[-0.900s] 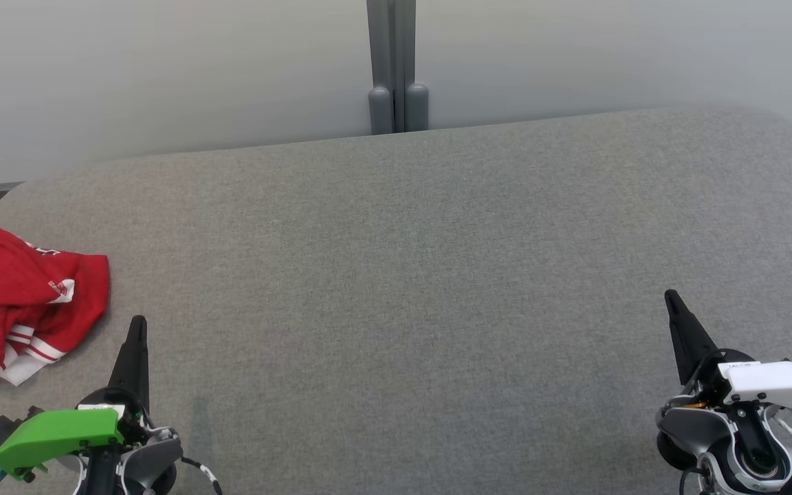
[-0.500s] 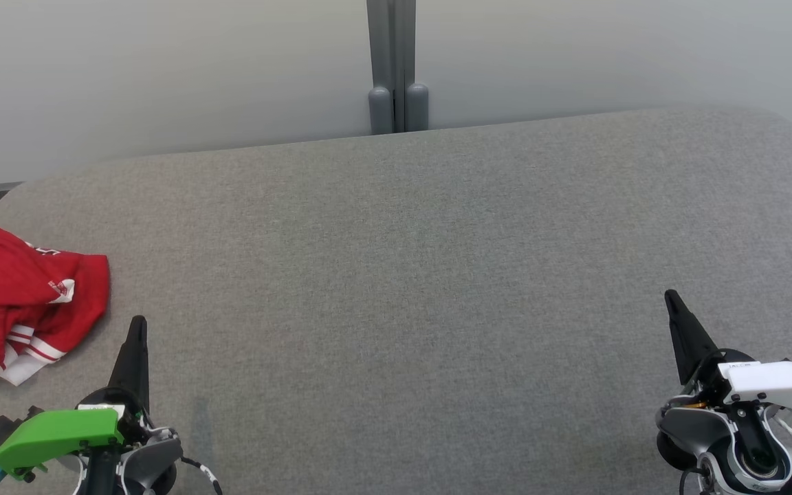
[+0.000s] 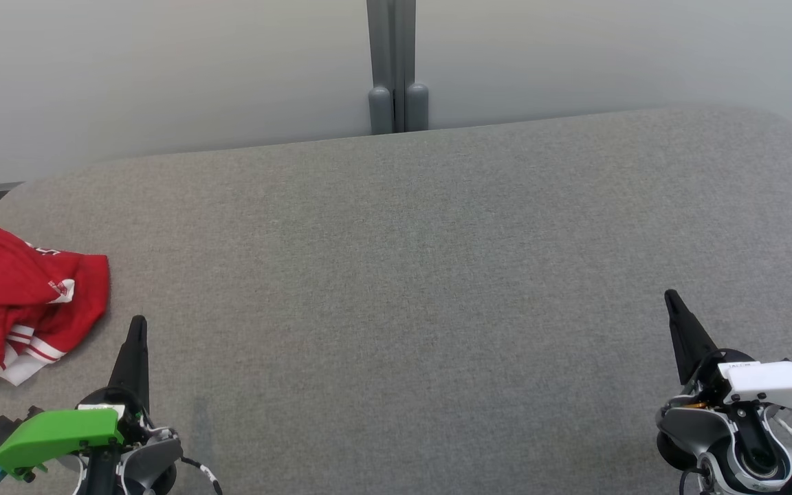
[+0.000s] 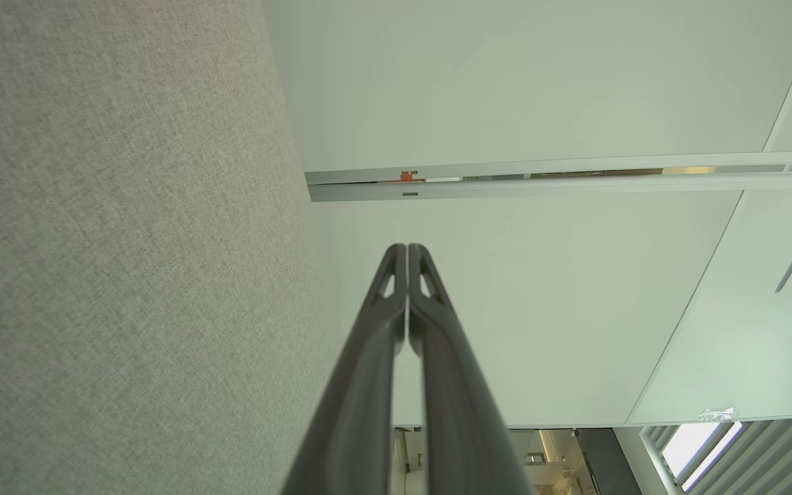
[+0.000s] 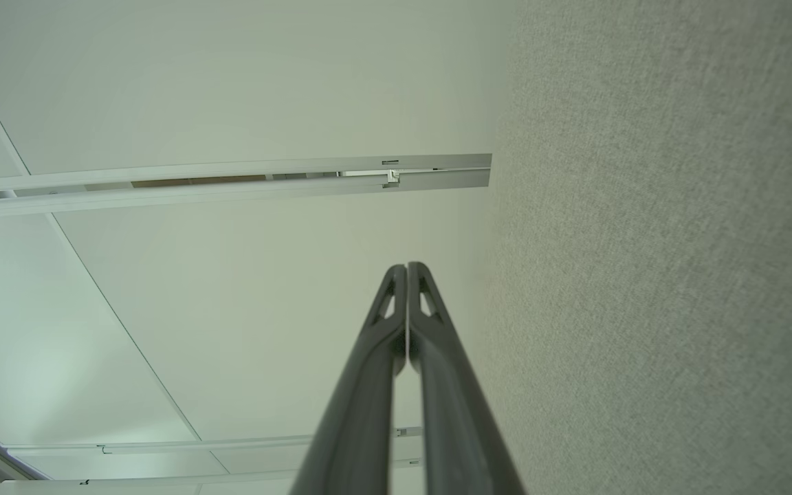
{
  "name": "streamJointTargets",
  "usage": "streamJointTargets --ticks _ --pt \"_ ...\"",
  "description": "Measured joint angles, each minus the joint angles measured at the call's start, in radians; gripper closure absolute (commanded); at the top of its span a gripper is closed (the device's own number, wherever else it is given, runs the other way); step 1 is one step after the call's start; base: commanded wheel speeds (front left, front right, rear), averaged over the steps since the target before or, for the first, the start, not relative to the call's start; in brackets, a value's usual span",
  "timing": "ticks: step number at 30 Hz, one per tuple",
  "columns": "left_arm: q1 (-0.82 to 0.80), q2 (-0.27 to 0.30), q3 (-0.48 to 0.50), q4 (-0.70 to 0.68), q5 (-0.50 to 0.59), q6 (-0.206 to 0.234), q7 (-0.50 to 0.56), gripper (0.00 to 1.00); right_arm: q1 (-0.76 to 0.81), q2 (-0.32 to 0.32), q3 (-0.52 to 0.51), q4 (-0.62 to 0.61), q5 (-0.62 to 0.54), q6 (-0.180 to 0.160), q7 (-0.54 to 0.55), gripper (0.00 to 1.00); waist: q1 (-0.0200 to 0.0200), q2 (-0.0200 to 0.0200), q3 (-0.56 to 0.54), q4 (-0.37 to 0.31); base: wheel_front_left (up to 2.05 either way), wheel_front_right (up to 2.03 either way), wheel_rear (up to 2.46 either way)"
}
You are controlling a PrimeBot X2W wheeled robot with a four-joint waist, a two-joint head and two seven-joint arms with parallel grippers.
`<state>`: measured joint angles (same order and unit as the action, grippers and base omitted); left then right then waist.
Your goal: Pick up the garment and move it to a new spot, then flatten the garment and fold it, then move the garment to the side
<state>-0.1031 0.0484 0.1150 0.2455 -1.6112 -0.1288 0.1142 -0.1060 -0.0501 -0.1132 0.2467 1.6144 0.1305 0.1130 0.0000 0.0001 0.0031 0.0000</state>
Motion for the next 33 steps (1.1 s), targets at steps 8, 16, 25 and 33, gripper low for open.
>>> streamJointTargets --ticks 8,16,25,33 --pt "0.0 0.0 0.0 0.0 0.0 0.0 0.0 1.0 0.0 0.0 0.0 0.0 0.0 0.0 0.0 1.0 0.0 0.0 0.0 0.0 0.0 0.0 0.0" --pt "0.0 0.0 0.0 0.0 0.0 0.0 0.0 1.0 0.0 0.0 0.0 0.0 0.0 0.0 0.0 1.0 0.0 0.0 0.0 0.0 0.0 0.0 0.0" --pt "0.0 0.0 0.0 0.0 0.0 0.0 0.0 1.0 0.0 0.0 0.0 0.0 0.0 0.0 0.0 1.0 0.0 0.0 0.0 0.0 0.0 0.0 0.0" --pt "0.0 0.0 0.0 0.0 0.0 0.0 0.0 1.0 0.0 0.0 0.0 0.0 0.0 0.0 0.0 1.0 0.0 0.0 0.0 0.0 0.0 0.0 0.0"
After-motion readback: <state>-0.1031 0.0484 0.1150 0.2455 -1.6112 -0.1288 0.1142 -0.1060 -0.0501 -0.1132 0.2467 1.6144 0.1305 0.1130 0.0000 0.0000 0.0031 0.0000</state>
